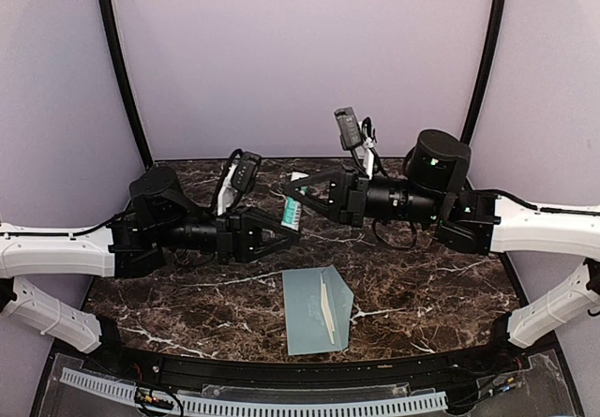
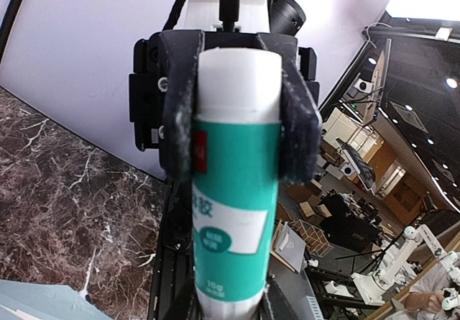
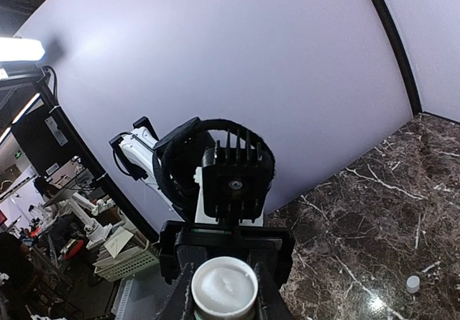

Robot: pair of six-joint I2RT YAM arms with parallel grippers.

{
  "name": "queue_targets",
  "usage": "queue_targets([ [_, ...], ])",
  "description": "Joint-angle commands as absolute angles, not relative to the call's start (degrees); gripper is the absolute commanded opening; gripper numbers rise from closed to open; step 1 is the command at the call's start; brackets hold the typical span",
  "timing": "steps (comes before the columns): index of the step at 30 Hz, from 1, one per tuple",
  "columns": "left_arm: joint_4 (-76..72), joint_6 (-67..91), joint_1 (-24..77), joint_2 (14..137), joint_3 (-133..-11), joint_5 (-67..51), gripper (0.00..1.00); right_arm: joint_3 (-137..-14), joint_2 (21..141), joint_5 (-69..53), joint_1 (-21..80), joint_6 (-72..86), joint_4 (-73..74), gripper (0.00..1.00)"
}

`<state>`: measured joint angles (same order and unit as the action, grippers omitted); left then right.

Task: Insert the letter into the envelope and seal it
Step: Unscrew the solid glue.

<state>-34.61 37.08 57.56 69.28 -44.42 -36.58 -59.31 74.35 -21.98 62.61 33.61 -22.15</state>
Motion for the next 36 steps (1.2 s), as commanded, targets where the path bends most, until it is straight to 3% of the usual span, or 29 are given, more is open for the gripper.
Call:
queue_targets([
  [1, -33.0, 35.7, 57.8, 67.9, -44.8, -31.4, 0.10, -60.3, 74.1, -17.2, 62.9, 31.4, -18.9, 0.00],
  [8, -31.9, 35.9, 57.8, 66.7, -44.2, -25.5, 0.10, -62.9, 76.3, -7.8, 64.7, 28.0, -11.7, 0.00],
  [21, -21.2, 33.4, 57.7, 65.0, -45.5, -10.6, 0.09, -75.6, 87.2, 23.4, 71.3, 28.1, 6.8, 0.00],
  [30, -20.9, 33.5, 57.8, 65.1, -45.7, -8.8, 0.09, -80.1, 91.9, 28.9, 73.2, 31.2, 10.5, 0.00],
  [32, -21.4, 33.4, 57.8, 64.7, -45.2, -9.4, 0.12, -79.6, 91.3, 28.5, 73.2, 31.5, 10.0, 0.00],
  [34, -22.9, 33.5, 57.7, 63.2, -44.1, -11.1, 0.21, -78.3, 89.5, 27.4, 72.9, 31.6, 8.4, 0.02],
  [36, -25.4, 33.9, 57.7, 61.3, -42.4, -12.8, 0.37, -75.5, 86.8, 22.4, 72.0, 30.6, 4.1, 0.04],
])
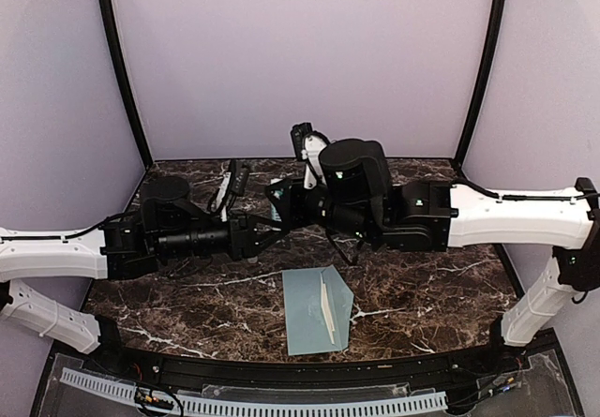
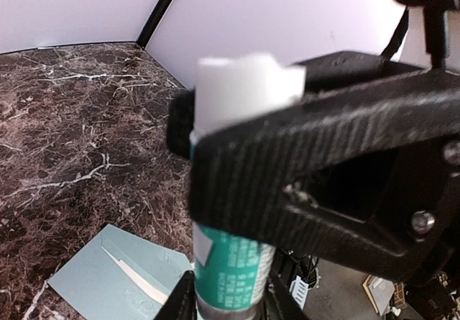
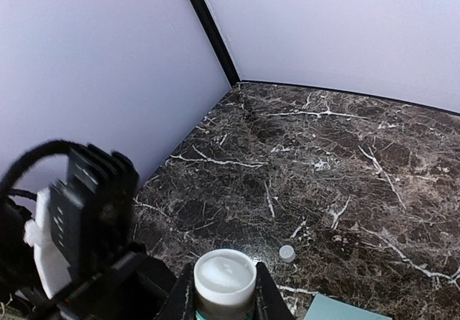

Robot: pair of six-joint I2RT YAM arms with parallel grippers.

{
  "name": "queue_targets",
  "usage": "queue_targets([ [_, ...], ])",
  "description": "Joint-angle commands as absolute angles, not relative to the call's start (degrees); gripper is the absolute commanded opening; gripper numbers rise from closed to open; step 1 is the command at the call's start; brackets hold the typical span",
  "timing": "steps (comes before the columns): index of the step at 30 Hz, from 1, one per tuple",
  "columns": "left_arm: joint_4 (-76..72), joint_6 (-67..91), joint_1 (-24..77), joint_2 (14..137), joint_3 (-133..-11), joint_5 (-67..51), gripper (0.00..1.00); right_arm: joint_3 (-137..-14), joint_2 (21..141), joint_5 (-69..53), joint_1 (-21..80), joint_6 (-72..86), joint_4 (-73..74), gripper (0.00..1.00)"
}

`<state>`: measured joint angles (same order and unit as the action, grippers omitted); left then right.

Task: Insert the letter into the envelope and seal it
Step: Unscrew the solid glue.

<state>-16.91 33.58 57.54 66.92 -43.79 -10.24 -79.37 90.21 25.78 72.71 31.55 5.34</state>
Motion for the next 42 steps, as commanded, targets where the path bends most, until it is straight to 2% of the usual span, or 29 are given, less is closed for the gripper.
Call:
queue_targets([
  [1, -26.9, 34.1, 57.7, 60.6, -41.9, -13.5, 0.47, -73.6, 85.1, 19.1, 71.3, 30.6, 1.5, 0.05],
  [5, -27.6, 34.6, 57.6, 58.4, -41.3, -19.6, 0.68, -66.1, 78.9, 5.1, 67.1, 31.9, -8.7, 0.08],
  [7, -26.8, 35.0, 57.6, 58.6, -42.2, -23.1, 0.72, -64.1, 76.8, -1.6, 65.4, 32.2, -11.7, 0.07],
  [12, -25.6, 35.8, 57.6, 62.2, -44.3, -30.8, 0.74, -60.5, 73.4, -12.4, 63.4, 33.6, -19.1, 0.07],
  [17, -32.7, 38.1, 57.7, 66.2, -45.6, -37.4, 0.74, -58.7, 73.0, -20.6, 63.1, 35.4, -26.9, 0.07],
  [22, -38.5, 40.0, 57.7, 68.4, -46.3, -41.0, 0.70, -58.5, 74.2, -25.9, 63.2, 37.2, -32.2, 0.07],
  [29, -44.4, 42.8, 57.8, 68.7, -44.5, -42.4, 0.57, -58.5, 74.8, -25.6, 63.1, 37.5, -32.4, 0.06],
  [34, -45.7, 43.2, 57.9, 68.7, -44.3, -42.4, 0.55, -58.5, 75.1, -25.5, 63.2, 37.7, -32.4, 0.06],
  [42, -46.3, 43.5, 57.9, 70.3, -44.8, -43.6, 0.32, -58.0, 74.9, -23.7, 63.2, 37.4, -31.8, 0.05],
])
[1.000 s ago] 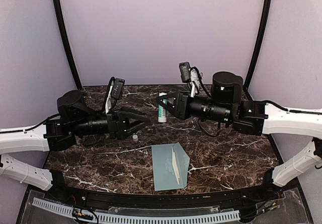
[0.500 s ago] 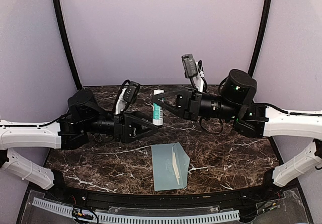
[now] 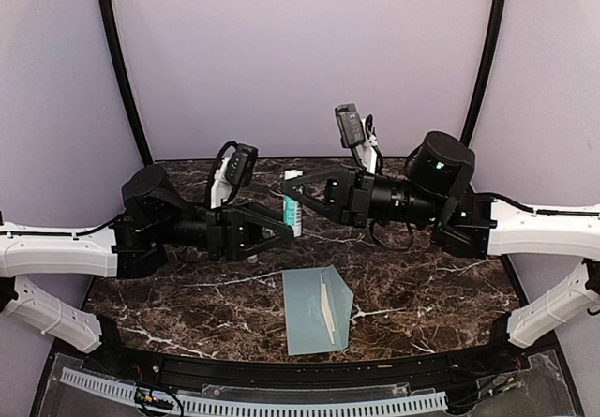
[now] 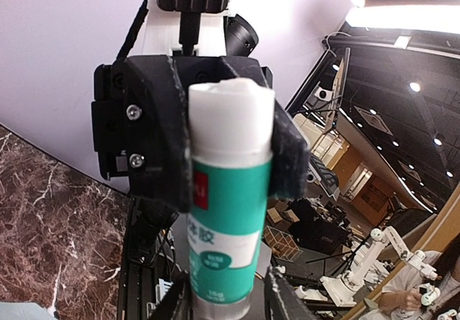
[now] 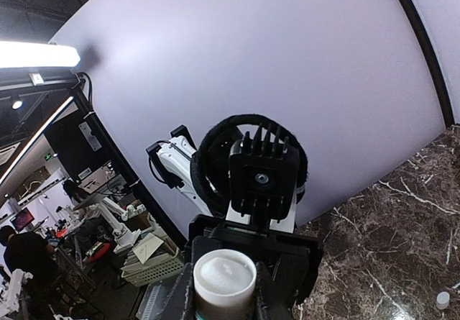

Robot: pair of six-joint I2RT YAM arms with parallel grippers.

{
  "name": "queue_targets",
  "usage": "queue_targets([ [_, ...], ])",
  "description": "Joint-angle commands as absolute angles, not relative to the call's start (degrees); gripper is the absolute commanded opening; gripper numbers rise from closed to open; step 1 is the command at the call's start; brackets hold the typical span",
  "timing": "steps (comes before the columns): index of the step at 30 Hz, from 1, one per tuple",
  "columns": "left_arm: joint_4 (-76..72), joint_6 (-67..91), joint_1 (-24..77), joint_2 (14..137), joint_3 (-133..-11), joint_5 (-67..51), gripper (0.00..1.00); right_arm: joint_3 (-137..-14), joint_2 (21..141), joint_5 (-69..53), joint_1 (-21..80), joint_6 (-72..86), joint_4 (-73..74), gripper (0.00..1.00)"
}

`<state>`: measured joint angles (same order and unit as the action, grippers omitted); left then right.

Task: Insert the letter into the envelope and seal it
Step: Unscrew the solid glue.

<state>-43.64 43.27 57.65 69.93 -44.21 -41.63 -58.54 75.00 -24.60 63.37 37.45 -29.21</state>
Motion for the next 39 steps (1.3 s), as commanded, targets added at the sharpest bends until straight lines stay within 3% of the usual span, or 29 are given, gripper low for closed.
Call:
queue_targets([
  [1, -46.3, 43.6, 57.9, 70.4, -44.8, -43.7, 0.30, -58.0, 74.8, -23.5, 63.1, 37.4, -31.8, 0.05],
  [6, -46.3, 43.4, 58.0, 70.5, -44.7, -43.7, 0.14, -58.1, 75.0, -22.4, 63.2, 37.0, -31.0, 0.04],
  [12, -41.7, 40.5, 57.9, 68.2, -43.9, -37.8, 0.07, -58.9, 75.3, -17.7, 63.3, 35.3, -27.3, 0.03],
  [24, -19.4, 32.1, 57.9, 62.3, -45.7, -16.2, 0.05, -68.7, 81.9, 10.8, 70.5, 28.2, -7.2, 0.03],
  [33, -18.3, 33.8, 57.9, 61.9, -44.5, -11.0, 0.03, -81.2, 92.3, 29.9, 75.5, 29.8, 7.4, 0.00],
  [39, -19.7, 35.5, 57.9, 61.6, -43.1, -8.5, 0.03, -83.4, 94.8, 31.5, 76.2, 30.9, 9.5, 0.02],
])
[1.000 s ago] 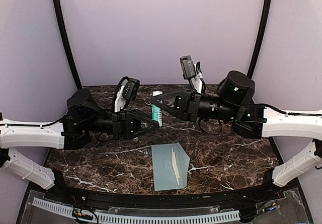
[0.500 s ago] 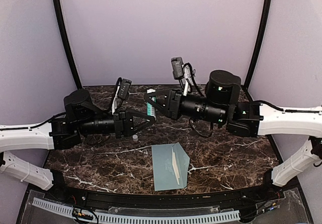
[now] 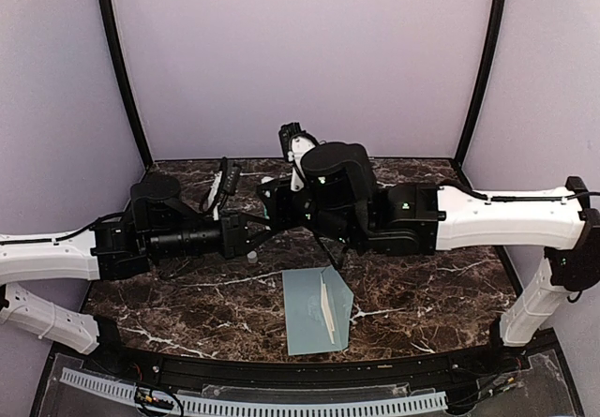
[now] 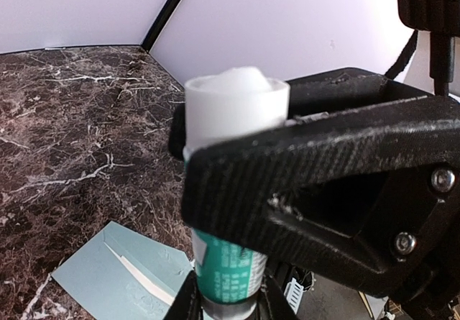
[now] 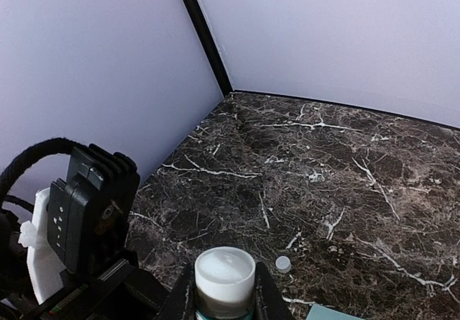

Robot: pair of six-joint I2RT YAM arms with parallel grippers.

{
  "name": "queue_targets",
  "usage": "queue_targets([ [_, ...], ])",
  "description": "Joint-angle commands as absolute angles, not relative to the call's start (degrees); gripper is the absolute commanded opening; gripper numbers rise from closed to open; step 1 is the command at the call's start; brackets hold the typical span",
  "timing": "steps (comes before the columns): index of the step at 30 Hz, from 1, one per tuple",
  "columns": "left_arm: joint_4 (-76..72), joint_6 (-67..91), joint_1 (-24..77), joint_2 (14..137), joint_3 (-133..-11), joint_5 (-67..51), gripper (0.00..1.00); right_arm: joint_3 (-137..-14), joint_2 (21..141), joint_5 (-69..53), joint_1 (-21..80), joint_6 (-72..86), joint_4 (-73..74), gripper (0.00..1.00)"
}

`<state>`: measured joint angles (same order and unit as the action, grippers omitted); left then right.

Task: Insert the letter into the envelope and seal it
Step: Unscrew the solid glue.

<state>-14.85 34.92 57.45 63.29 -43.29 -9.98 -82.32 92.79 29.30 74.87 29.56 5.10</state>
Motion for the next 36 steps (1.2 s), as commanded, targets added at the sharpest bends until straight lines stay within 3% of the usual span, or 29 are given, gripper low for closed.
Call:
queue_targets([
  [1, -19.9, 35.7, 57.9, 61.6, -43.0, -8.6, 0.03, -83.0, 94.6, 31.0, 76.2, 31.0, 9.0, 0.03],
  [4, -20.6, 36.0, 57.9, 61.7, -43.1, -9.1, 0.02, -80.5, 92.4, 27.4, 76.2, 30.7, 5.3, 0.13],
  [10, -22.0, 36.4, 58.0, 60.9, -43.0, -11.1, 0.01, -73.4, 84.2, 19.9, 75.1, 28.0, -2.1, 0.53],
  [18, -23.7, 36.5, 57.8, 59.9, -41.6, -15.0, 0.01, -64.0, 72.0, 4.3, 69.6, 26.4, -9.6, 0.80],
  [26, -29.1, 34.1, 57.8, 60.9, -42.0, -31.7, 0.00, -58.5, 69.4, -20.9, 64.2, 27.1, -20.5, 0.87],
  [32, -29.9, 33.7, 57.9, 63.1, -44.4, -39.4, 0.00, -59.2, 72.2, -26.3, 64.1, 29.1, -22.4, 0.87],
  [36, -30.3, 33.7, 57.9, 64.8, -45.5, -41.0, 0.00, -60.8, 75.4, -32.8, 64.4, 29.8, -24.2, 0.79],
])
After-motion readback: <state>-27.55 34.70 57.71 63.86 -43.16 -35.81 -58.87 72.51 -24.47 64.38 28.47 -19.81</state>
